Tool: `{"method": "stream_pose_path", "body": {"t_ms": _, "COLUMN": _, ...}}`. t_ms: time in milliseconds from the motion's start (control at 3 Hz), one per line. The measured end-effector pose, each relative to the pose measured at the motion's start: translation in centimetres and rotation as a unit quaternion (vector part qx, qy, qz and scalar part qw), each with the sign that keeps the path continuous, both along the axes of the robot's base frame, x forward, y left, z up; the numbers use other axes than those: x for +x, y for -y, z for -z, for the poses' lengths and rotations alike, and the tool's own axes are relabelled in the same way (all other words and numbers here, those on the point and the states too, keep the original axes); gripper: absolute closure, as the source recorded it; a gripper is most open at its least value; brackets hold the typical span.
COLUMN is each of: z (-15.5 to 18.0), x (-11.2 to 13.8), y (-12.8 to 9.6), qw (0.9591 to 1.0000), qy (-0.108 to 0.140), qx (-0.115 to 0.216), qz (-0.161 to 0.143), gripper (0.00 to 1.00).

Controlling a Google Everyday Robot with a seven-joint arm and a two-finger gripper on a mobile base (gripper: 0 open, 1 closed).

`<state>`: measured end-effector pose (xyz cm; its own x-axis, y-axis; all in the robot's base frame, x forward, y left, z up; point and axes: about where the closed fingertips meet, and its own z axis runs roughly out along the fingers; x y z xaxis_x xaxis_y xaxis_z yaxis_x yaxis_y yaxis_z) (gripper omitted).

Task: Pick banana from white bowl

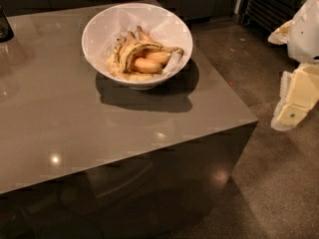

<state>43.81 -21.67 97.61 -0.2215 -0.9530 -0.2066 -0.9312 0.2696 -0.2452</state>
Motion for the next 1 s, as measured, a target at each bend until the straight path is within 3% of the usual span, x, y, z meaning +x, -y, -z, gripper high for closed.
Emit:
{"method": "stream_pose_path", "body": {"t_ms": 333, "z": 0.0, "x": 0.0, "y": 0.0, "qw": 1.0000, "qy": 0.000, "qx": 0.000, "qz": 0.000, "gripper": 0.00}}
{"method": "stream_pose_path", "body": {"t_ms": 667, "z": -0.6, "x": 1.4, "y": -1.5, "qw": 0.9994, "qy": -0.024, "qx": -0.012, "qz": -0.023, "gripper": 0.00}}
{"method": "stream_pose_path", "body": {"t_ms": 1000, "z": -1.2, "x": 4.3, "y": -3.9, "qw": 0.9973, "qy": -0.033, "qx": -0.030, "qz": -0.058, "gripper": 0.00}}
